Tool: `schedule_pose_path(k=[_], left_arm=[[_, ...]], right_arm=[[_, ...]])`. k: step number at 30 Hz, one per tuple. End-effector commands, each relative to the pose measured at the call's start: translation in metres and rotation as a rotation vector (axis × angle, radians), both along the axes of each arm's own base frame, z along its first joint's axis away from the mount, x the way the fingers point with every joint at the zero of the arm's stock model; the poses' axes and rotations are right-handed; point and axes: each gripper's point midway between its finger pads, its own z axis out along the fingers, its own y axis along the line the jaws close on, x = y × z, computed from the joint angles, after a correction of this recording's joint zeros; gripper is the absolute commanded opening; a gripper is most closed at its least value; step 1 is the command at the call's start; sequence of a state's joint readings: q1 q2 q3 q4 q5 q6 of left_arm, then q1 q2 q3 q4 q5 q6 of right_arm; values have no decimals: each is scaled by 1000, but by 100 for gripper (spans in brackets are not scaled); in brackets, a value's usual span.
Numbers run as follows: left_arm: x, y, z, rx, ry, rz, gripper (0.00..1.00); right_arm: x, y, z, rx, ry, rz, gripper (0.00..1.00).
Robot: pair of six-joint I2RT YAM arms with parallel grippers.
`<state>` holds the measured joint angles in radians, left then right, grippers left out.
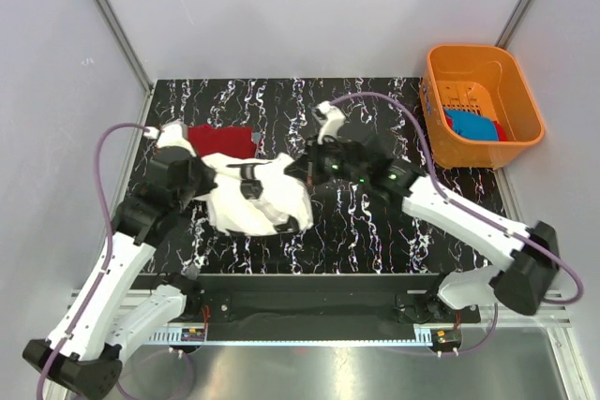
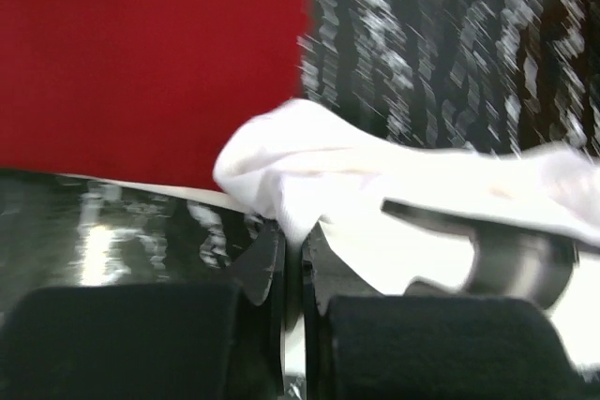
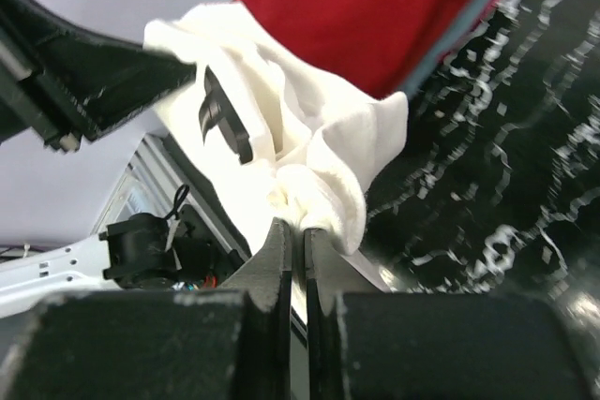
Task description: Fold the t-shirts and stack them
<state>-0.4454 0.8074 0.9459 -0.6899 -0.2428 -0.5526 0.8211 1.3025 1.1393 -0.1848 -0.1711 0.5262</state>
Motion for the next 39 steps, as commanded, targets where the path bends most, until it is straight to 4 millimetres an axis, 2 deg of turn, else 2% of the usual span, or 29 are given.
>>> schedule_pose_path(k=[1, 2, 3, 5, 6, 7, 8, 9, 10, 11, 12, 13, 14, 15, 16, 17, 18, 20, 21, 23, 24, 26, 30, 32, 34, 35, 37, 39], left_arm=[[7, 51, 17, 86, -15, 164, 0], [13, 55, 22, 92, -17, 170, 0], [17, 68, 27, 96, -18, 215, 0], [21, 82, 36, 115, -17, 254, 0], [26, 96, 50, 117, -37, 305, 0], [28, 103, 55, 124, -39, 332, 0], [30, 111, 56, 141, -20, 355, 0], [30, 125, 68, 153, -33, 411, 0], [30, 131, 72, 163, -28, 434, 0], [33, 137, 73, 177, -22, 451, 0], [34, 142, 81, 177, -40, 475, 0], [36, 149, 84, 178, -43, 497, 0], [41, 152, 84, 180, -41, 505, 0], [43, 157, 87, 179, -40, 522, 0], [46, 160, 96, 180, -53, 531, 0], [49, 165, 93, 193, -28, 536, 0], [50, 171, 94, 198, -24, 555, 0], [52, 178, 98, 212, -20, 567, 0], [54, 185, 95, 213, -5, 580, 0], [61, 191, 90, 204, 9, 586, 0], [65, 194, 86, 184, 14, 580, 0], [80, 195, 76, 151, 26, 557, 0], [103, 199, 55, 41, 69, 493, 0], [114, 201, 51, 17, 67, 492, 0], [122, 204, 55, 13, 53, 495, 0], [128, 207, 50, 9, 71, 500, 0], [137, 211, 59, 12, 54, 510, 0], [151, 217, 50, 8, 74, 520, 0]], right_arm=[[11, 35, 24, 10, -76, 20, 0], [8, 46, 25, 9, -78, 39, 0], [13, 60, 28, 11, -75, 48, 0], [16, 74, 29, 1, -73, 55, 0], [17, 83, 42, 19, -88, 62, 0], [22, 94, 29, -6, -74, 65, 0], [23, 99, 28, -10, -71, 66, 0], [27, 106, 38, 4, -85, 66, 0], [30, 115, 26, -16, -71, 69, 0], [33, 119, 24, -18, -71, 67, 0], [38, 125, 31, -4, -83, 64, 0], [42, 133, 17, -25, -66, 66, 0], [44, 137, 15, -28, -65, 68, 0], [48, 142, 22, -16, -74, 66, 0], [52, 149, 11, -30, -62, 64, 0], [55, 152, 9, -33, -60, 64, 0], [58, 157, 16, -18, -68, 63, 0], [62, 166, 5, -30, -51, 68, 0], [63, 170, 12, -15, -61, 70, 0], [68, 178, 1, -30, -53, 71, 0], [70, 181, 8, -19, -66, 69, 0], [80, 182, -1, -47, -77, 38, 0], [102, 185, 1, -89, -132, -25, 0], [112, 184, -2, -115, -151, -52, 0], [126, 185, -7, -135, -173, -79, 0], [131, 185, -10, -135, -170, -84, 0], [142, 190, -22, -146, -156, -80, 0], [159, 191, -31, -142, -140, -101, 0]])
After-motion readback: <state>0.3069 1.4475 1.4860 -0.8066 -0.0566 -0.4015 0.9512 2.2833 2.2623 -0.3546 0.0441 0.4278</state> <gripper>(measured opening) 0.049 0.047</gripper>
